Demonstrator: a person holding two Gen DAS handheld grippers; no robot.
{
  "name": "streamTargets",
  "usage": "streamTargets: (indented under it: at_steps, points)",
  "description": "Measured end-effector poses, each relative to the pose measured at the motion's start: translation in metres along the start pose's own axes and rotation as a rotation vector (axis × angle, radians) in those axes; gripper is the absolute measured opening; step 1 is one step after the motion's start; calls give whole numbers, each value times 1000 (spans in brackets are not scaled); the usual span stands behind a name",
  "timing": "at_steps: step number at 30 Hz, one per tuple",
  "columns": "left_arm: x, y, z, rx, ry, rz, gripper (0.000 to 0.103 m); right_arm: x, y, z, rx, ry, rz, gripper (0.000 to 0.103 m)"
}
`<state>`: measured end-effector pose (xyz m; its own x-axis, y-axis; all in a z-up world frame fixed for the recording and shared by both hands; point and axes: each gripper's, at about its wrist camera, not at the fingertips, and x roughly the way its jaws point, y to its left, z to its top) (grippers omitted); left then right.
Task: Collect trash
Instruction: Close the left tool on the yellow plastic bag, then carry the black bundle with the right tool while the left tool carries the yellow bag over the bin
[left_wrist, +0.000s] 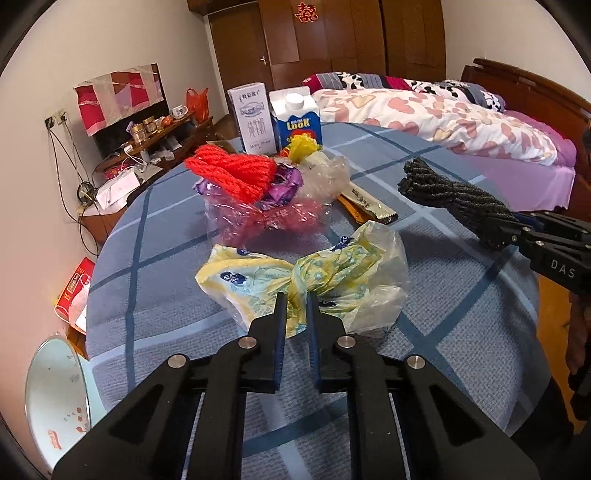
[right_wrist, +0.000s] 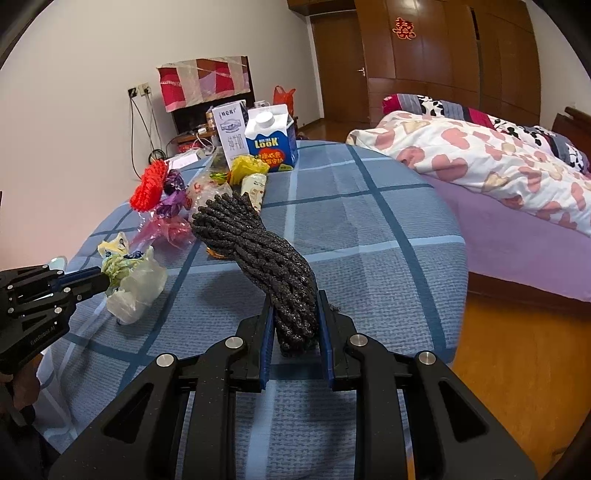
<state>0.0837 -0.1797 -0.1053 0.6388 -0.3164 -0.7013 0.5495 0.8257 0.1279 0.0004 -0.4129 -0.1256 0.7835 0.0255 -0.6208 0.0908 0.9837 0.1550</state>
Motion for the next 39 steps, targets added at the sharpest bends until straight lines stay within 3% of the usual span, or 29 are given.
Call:
streamTargets:
  at_steps: [12,39]
  points:
    - [-51,63,-14,-67,-55,123,10,-20,38,13,-54,-60,86,22]
    - [-93,195,-81,-264,-3,397,10,34,192,50,-265,-30,282,22]
